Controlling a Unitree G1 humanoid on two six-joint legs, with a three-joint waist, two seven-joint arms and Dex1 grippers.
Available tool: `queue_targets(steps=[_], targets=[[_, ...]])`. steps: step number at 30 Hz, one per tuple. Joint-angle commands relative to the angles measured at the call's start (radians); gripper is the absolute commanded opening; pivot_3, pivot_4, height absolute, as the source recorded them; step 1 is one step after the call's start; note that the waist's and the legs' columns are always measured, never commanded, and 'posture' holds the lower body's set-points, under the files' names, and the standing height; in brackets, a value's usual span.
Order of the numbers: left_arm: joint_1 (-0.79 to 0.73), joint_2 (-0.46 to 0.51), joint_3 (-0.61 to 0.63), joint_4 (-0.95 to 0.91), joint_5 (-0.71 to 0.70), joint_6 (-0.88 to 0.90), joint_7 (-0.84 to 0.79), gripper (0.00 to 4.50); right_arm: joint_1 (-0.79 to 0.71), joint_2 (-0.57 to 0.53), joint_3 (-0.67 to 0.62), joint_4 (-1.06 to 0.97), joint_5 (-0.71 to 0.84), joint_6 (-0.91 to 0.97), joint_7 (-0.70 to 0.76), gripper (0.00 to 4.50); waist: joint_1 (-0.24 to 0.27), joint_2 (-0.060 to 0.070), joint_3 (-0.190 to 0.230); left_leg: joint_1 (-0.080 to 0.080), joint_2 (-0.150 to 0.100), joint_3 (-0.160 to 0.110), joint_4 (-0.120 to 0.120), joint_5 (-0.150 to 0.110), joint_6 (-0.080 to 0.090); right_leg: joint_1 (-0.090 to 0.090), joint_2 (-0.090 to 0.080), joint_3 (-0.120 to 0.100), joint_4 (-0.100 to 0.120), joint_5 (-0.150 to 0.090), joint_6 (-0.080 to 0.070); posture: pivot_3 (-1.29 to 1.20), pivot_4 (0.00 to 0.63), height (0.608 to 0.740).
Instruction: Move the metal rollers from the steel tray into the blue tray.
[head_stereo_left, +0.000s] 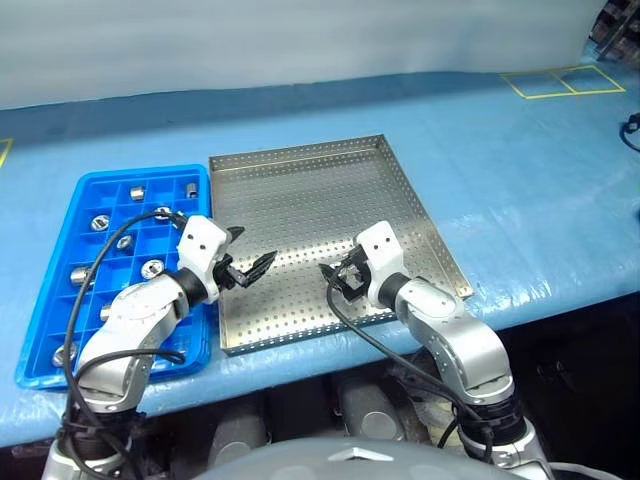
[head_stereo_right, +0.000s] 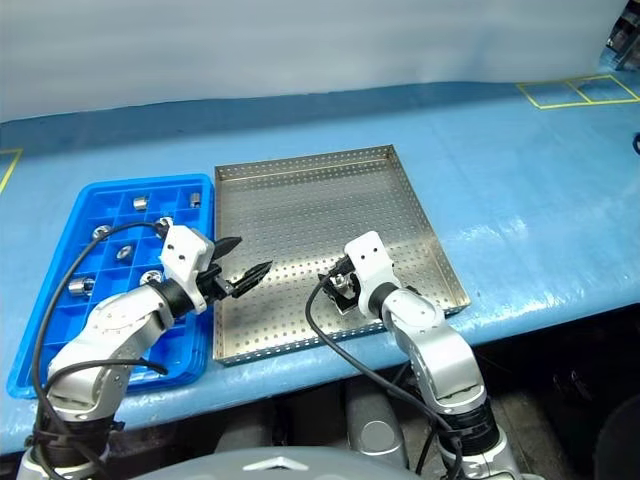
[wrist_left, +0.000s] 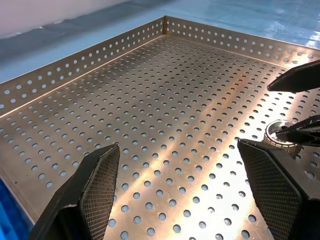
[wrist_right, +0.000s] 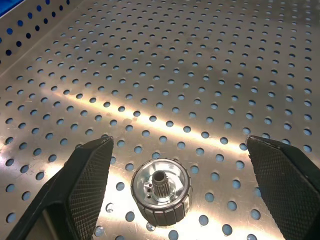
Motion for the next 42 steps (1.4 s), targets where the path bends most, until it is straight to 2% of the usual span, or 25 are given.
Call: queue_targets(steps=[1, 19, 22, 29, 36, 42], targets=[[0.002, 0.009, 0.008, -0.025, -0.009, -0.013, -0.006, 4.12, 0.002, 0.007, -0.012, -0.007, 0.02, -0.013, -0.003, 4.48, 0.0, 0.0, 0.0, 0.0, 0.0, 0.0, 0.0, 0.0, 0.0, 0.0, 0.0, 0.0, 0.0, 0.0, 0.0, -0.25, 0.15, 0.74], [0.004, 0.018, -0.037, -0.03, -0.011, -0.009, -0.038, 4.12, 0.037, 0.011, -0.019, 0.08, 0.042, -0.043, -0.003, 4.48, -0.002, 0.0, 0.0, 0.0, 0.0, 0.0, 0.0, 0.0, 0.0, 0.0, 0.0, 0.001, 0.0, 0.0, 0.0, -0.26, 0.15, 0.74], [0.01, 0.019, -0.033, -0.029, -0.009, -0.009, -0.039, 4.12, 0.03, 0.012, -0.025, 0.106, 0.045, -0.055, -0.001, 3.91, -0.002, 0.0, 0.0, 0.0, 0.0, 0.0, 0.0, 0.0, 0.0, 0.0, 0.0, 0.001, 0.0, 0.0, 0.0, -0.26, 0.15, 0.74], [0.027, 0.013, -0.036, -0.034, -0.007, -0.01, -0.035, 4.12, 0.016, 0.016, -0.03, 0.118, 0.048, -0.066, -0.003, 1.7, -0.001, 0.0, 0.0, 0.0, 0.0, 0.0, 0.0, 0.0, 0.0, 0.0, 0.0, 0.001, 0.0, 0.0, 0.001, -0.24, 0.15, 0.74], [0.042, 0.022, -0.012, -0.038, -0.009, -0.014, -0.034, 4.12, -0.017, 0.017, -0.039, 0.073, 0.069, -0.069, 0.009, 1.7, 0.003, 0.0, 0.0, 0.0, 0.0, 0.0, 0.0, 0.0, 0.0, 0.0, 0.0, 0.001, 0.0, 0.0, 0.001, -0.23, 0.15, 0.74], [0.112, 0.072, 0.162, -0.064, -0.008, -0.013, -0.002, 4.12, -0.143, 0.021, 0.03, 0.043, 0.125, -0.092, 0.104, 1.7, -0.001, 0.001, 0.001, 0.0, 0.001, 0.0, 0.0, 0.0, 0.0, -0.001, 0.001, 0.001, 0.001, 0.0, 0.0, -0.19, 0.15, 0.74]])
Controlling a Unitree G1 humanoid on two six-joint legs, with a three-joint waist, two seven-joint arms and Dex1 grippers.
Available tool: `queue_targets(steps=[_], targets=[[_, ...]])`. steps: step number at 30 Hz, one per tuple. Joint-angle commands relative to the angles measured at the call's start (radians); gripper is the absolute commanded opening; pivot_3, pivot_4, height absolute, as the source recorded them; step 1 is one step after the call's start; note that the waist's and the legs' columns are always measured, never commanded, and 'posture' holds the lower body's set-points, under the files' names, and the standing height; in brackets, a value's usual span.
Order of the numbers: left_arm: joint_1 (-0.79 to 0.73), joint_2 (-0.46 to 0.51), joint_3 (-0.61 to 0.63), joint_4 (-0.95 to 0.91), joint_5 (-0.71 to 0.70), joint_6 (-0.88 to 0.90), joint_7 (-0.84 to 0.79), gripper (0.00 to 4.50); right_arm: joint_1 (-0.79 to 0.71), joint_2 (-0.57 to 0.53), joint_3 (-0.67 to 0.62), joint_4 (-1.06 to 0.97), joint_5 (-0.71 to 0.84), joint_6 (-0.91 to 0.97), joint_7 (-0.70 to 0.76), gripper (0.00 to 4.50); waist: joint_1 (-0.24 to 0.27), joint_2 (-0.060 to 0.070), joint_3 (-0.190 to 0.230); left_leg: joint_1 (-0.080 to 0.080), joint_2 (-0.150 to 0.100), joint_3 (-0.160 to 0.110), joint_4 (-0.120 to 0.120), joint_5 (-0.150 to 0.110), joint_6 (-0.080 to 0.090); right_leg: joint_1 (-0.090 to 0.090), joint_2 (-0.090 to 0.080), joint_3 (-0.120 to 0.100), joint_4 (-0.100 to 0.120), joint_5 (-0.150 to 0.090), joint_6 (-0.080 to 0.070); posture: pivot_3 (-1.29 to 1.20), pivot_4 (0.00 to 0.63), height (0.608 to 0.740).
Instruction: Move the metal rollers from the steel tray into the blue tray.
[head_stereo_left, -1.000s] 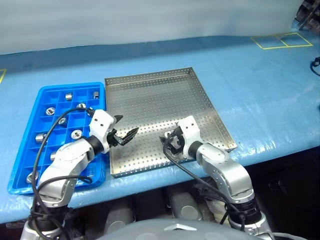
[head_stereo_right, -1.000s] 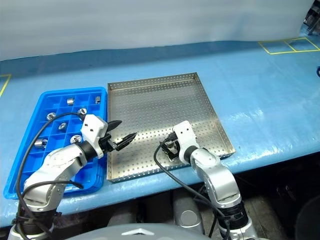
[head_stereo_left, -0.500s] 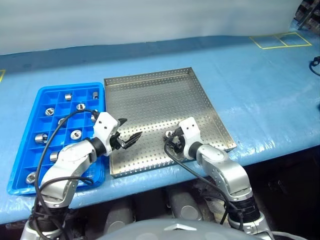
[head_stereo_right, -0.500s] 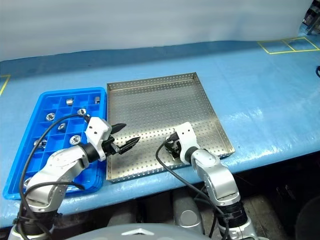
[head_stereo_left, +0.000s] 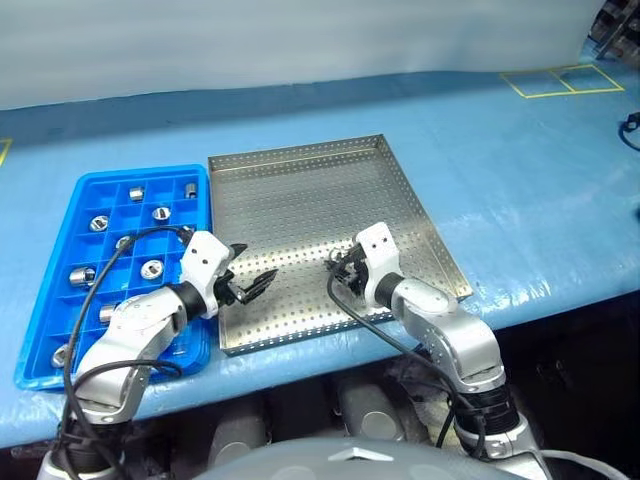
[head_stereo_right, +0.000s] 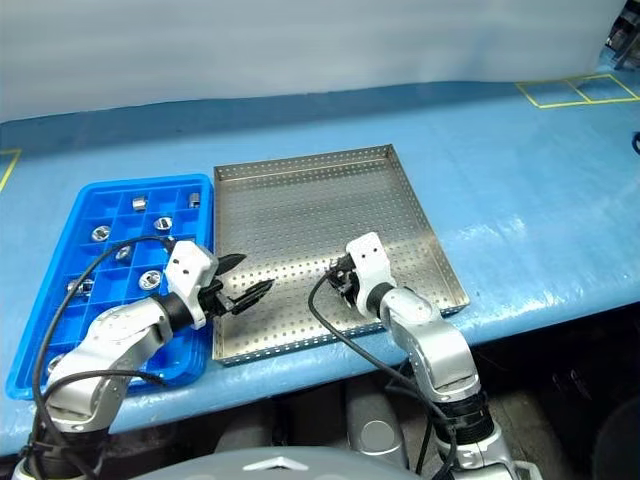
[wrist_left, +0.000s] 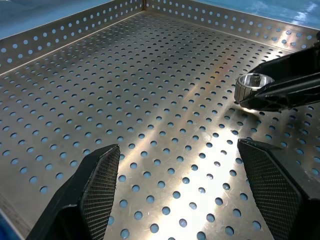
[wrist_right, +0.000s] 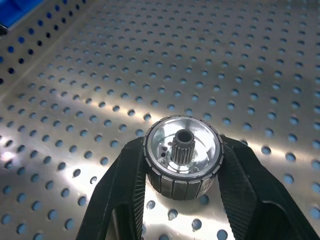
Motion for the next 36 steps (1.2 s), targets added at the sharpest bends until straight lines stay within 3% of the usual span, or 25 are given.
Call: queue_targets(steps=[1, 7, 14, 18, 28, 36], targets=[[0.033, 0.037, 0.114, -0.062, -0.011, -0.014, 0.013, 4.12, -0.075, 0.009, 0.046, -0.048, 0.035, -0.037, 0.049, 1.7, 0.005, 0.0, 0.0, 0.0, 0.0, -0.001, 0.0, 0.0, 0.0, 0.0, 0.0, 0.0, 0.0, 0.0, 0.0, -0.19, 0.15, 0.74], [0.197, 0.051, 0.393, -0.163, -0.07, 0.0, 0.015, 4.12, -0.243, 0.081, 0.237, 0.019, 0.088, -0.072, 0.198, 1.7, 0.025, 0.0, 0.0, 0.0, 0.001, -0.001, -0.001, 0.0, 0.0, -0.001, 0.0, -0.001, 0.0, 0.002, -0.006, -0.07, 0.15, 0.74], [0.416, -0.009, 0.74, -0.263, -0.183, -0.012, 0.002, 4.12, -0.337, 0.178, 0.404, 0.152, 0.09, -0.161, 0.311, 1.7, 0.119, -0.001, 0.0, 0.0, 0.001, -0.002, -0.001, -0.002, -0.001, -0.001, -0.006, -0.006, -0.001, 0.001, -0.008, 0.09, 0.15, 0.74], [0.559, -0.082, 0.848, -0.33, -0.214, -0.023, 0.014, 4.12, -0.364, 0.222, 0.456, 0.244, 0.068, -0.212, 0.336, 1.7, 0.166, -0.002, 0.0, 0.0, 0.001, -0.002, -0.002, -0.002, -0.001, 0.0, -0.01, -0.01, -0.001, -0.004, -0.015, 0.18, 0.15, 0.74], [0.828, -0.342, 0.807, -0.451, -0.212, -0.129, 0.043, 4.12, -0.393, 0.262, 0.492, 0.39, 0.028, -0.287, 0.39, 1.7, 0.256, -0.004, 0.0, 0.001, -0.001, -0.009, 0.001, -0.002, -0.001, 0.002, -0.011, -0.019, -0.003, -0.009, -0.011, 0.35, 0.15, 0.74], [0.87, -0.383, 0.665, -0.488, -0.165, -0.163, 0.093, 4.12, -0.426, 0.29, 0.468, 0.539, -0.023, -0.342, 0.391, 1.7, 0.286, -0.003, 0.0, 0.0, -0.001, -0.012, 0.0, -0.003, -0.001, 0.002, -0.008, -0.022, -0.003, -0.012, -0.012, 0.37, 0.15, 0.74]])
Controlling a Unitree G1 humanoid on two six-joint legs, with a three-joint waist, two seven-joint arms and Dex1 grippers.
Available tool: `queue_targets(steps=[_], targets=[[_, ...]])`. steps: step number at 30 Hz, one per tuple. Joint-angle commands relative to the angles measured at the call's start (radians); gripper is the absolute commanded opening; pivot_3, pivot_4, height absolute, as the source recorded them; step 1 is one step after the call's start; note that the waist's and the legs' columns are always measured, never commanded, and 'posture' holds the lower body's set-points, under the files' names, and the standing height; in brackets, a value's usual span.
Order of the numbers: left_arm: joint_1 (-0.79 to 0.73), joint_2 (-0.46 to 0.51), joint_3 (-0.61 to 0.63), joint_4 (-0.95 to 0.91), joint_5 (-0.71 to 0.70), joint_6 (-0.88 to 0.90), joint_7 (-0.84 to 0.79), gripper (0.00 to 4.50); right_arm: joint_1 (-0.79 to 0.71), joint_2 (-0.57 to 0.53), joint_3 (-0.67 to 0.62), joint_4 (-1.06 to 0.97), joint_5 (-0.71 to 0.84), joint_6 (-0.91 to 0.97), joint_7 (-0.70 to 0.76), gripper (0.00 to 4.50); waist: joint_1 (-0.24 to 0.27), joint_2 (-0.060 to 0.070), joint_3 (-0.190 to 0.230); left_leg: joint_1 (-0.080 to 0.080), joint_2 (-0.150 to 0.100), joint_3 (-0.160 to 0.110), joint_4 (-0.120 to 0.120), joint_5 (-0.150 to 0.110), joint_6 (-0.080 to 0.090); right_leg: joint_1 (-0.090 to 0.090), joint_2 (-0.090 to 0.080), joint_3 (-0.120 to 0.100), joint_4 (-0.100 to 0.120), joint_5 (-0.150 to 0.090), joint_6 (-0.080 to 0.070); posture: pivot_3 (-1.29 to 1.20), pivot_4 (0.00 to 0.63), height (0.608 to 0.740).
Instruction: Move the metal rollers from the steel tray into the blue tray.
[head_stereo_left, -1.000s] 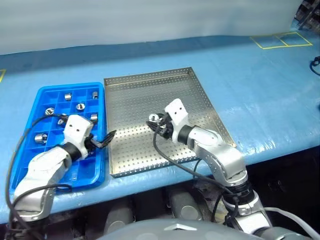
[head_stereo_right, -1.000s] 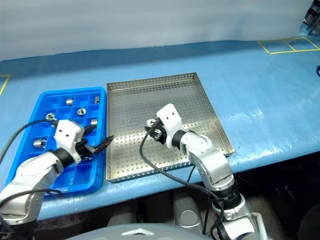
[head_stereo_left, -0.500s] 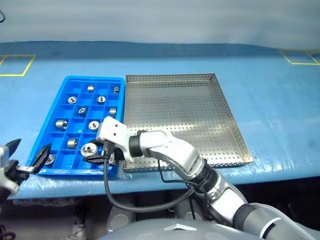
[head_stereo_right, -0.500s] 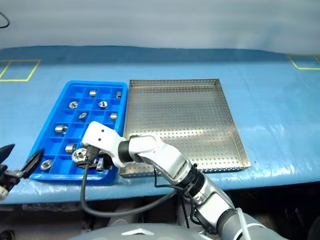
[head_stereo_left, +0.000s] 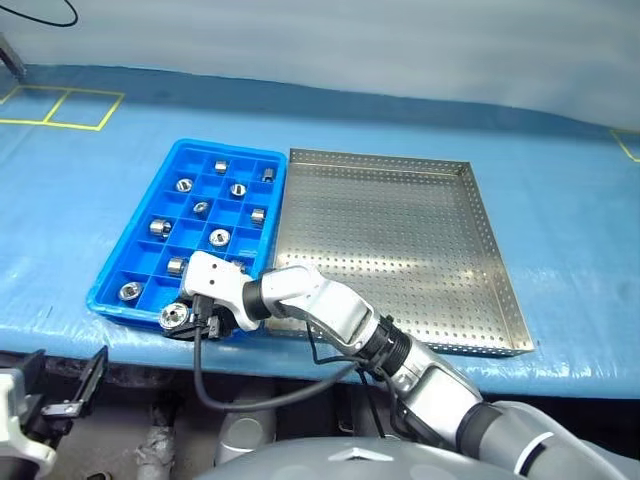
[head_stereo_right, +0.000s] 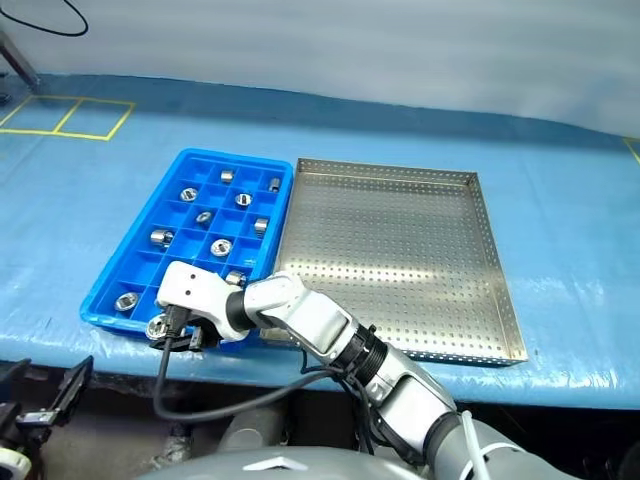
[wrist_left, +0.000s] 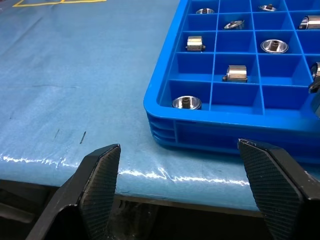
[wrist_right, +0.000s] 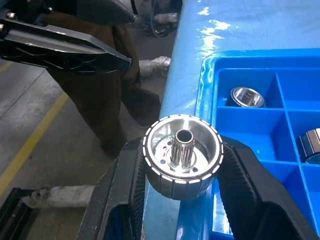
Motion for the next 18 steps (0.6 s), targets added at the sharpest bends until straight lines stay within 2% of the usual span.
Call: queue_targets(steps=[1, 9, 18], targets=[[0.004, 0.005, -0.042, -0.044, 0.021, -0.026, 0.03, 4.12, -0.034, 0.03, -0.038, 0.041, -0.022, -0.046, -0.008, 1.7, 0.002, 0.0, 0.0, 0.0, 0.0, 0.0, 0.0, 0.0, 0.0, 0.0, 0.0, 0.0, 0.0, 0.0, 0.0, 0.37, 0.15, 0.74], [-0.014, 0.062, -0.101, -0.045, 0.044, -0.008, 0.071, 4.12, -0.072, 0.072, -0.099, 0.157, -0.061, -0.097, -0.037, 1.7, 0.001, 0.0, 0.0, 0.0, 0.0, -0.001, 0.0, -0.001, -0.001, 0.0, 0.002, 0.0, 0.0, -0.001, -0.001, 0.35, 0.15, 0.74], [-0.031, 0.103, -0.101, -0.05, 0.025, 0.006, 0.098, 4.12, -0.054, 0.077, -0.1, 0.158, -0.067, -0.094, -0.018, 1.7, -0.001, 0.001, 0.001, -0.001, 0.001, -0.001, -0.001, -0.001, -0.002, 0.001, 0.003, 0.0, 0.0, -0.002, -0.002, 0.34, 0.15, 0.74]])
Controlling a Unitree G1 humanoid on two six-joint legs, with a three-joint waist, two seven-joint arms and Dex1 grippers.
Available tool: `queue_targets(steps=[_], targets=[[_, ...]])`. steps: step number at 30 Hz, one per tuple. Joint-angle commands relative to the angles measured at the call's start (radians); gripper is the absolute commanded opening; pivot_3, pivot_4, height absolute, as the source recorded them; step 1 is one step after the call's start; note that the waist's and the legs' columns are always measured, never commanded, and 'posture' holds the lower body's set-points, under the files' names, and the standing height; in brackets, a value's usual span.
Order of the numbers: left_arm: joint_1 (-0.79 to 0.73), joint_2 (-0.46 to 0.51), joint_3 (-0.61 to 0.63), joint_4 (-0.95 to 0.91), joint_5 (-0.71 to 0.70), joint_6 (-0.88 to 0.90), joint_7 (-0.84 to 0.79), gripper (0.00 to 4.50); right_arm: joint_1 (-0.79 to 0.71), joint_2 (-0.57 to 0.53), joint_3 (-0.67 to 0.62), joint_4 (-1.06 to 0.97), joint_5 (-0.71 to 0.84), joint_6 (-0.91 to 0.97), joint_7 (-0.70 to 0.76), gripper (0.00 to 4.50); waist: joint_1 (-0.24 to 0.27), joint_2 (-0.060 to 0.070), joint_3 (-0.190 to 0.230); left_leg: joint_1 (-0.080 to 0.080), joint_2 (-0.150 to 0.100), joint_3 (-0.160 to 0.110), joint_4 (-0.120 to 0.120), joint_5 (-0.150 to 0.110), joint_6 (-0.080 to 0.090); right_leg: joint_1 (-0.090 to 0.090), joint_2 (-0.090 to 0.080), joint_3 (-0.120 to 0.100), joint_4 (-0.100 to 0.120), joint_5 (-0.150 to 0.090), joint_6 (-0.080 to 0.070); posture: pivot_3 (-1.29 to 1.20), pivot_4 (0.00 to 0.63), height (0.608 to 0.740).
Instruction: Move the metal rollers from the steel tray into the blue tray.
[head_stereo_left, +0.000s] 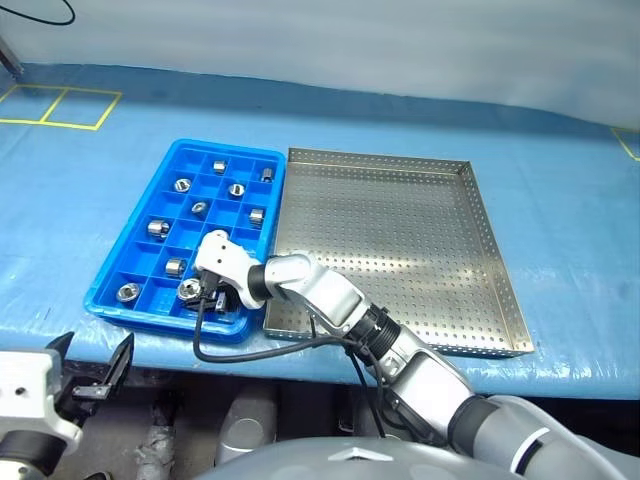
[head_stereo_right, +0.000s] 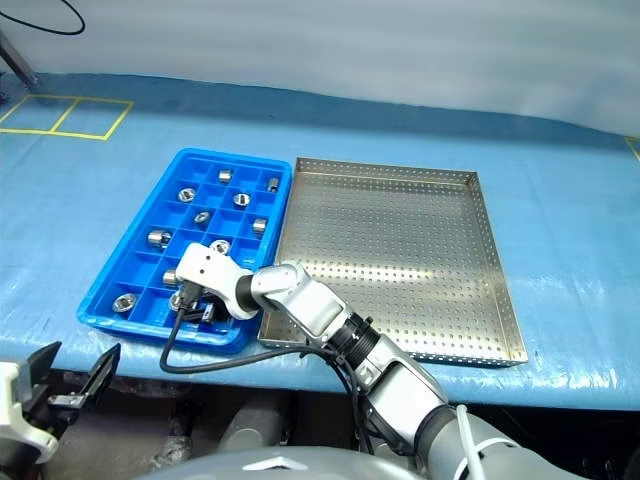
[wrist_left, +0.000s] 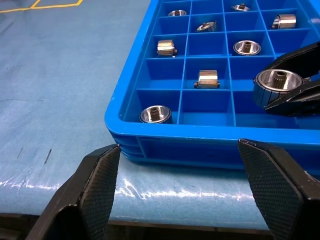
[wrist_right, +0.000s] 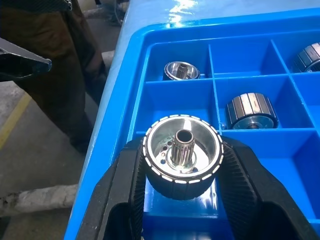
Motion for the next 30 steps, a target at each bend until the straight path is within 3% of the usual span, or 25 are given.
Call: queue_targets(steps=[1, 2, 3, 8, 17, 25, 30], targets=[[-0.006, 0.017, 0.002, -0.036, -0.01, 0.0, 0.013, 4.12, -0.007, 0.036, -0.017, -0.03, 0.007, -0.01, 0.011, 1.7, 0.0, 0.0, 0.0, 0.0, 0.0, 0.0, 0.0, 0.0, 0.0, 0.0, 0.0, 0.0, 0.0, 0.0, 0.0, 0.34, 0.15, 0.74], [-0.009, 0.021, 0.004, -0.036, -0.012, 0.002, 0.015, 4.12, -0.004, 0.033, -0.016, -0.038, 0.01, -0.007, 0.016, 1.7, 0.0, 0.0, 0.0, 0.0, 0.0, -0.001, 0.0, 0.0, 0.0, 0.0, 0.001, 0.0, 0.0, 0.0, 0.0, 0.33, 0.15, 0.74], [-0.012, 0.026, 0.005, -0.036, -0.013, 0.004, 0.017, 4.12, -0.001, 0.032, -0.014, -0.045, 0.011, -0.004, 0.018, 2.41, 0.0, 0.0, 0.0, 0.0, 0.001, -0.001, 0.0, 0.0, 0.0, 0.0, 0.001, 0.0, 0.0, 0.0, -0.001, 0.33, 0.15, 0.74], [-0.033, 0.046, 0.0, -0.035, -0.017, 0.016, 0.027, 4.12, 0.011, 0.034, -0.023, -0.086, 0.017, -0.008, 0.009, 3.89, -0.004, 0.0, 0.0, 0.0, 0.002, -0.001, 0.0, 0.0, -0.001, 0.0, 0.002, 0.0, 0.0, -0.001, -0.001, 0.32, 0.15, 0.74], [-0.19, 0.138, -0.129, -0.02, -0.016, 0.071, 0.036, 4.12, 0.032, -0.004, -0.172, -0.313, 0.052, 0.034, -0.084, 3.89, -0.005, 0.002, 0.001, 0.0, 0.002, -0.004, 0.0, 0.0, -0.004, 0.0, 0.004, 0.0, 0.001, -0.001, -0.002, 0.22, 0.15, 0.74], [-0.628, 0.209, -0.417, 0.152, 0.021, 0.111, 0.047, 4.12, 0.161, -0.181, -0.404, -0.499, -0.008, 0.002, -0.259, 3.89, -0.032, 0.002, 0.001, 0.001, -0.005, -0.007, 0.001, 0.003, -0.008, 0.004, 0.005, 0.0, 0.003, 0.003, -0.006, 0.0, 0.15, 0.74], [-0.832, 0.199, -0.595, 0.322, 0.08, 0.037, -0.015, 4.12, 0.257, -0.331, -0.533, -0.581, 0.004, 0.072, -0.291, 3.89, -0.105, 0.006, 0.001, 0.001, -0.005, -0.003, 0.0, 0.003, -0.007, 0.003, 0.005, 0.003, 0.003, 0.006, -0.002, -0.16, 0.15, 0.74]])
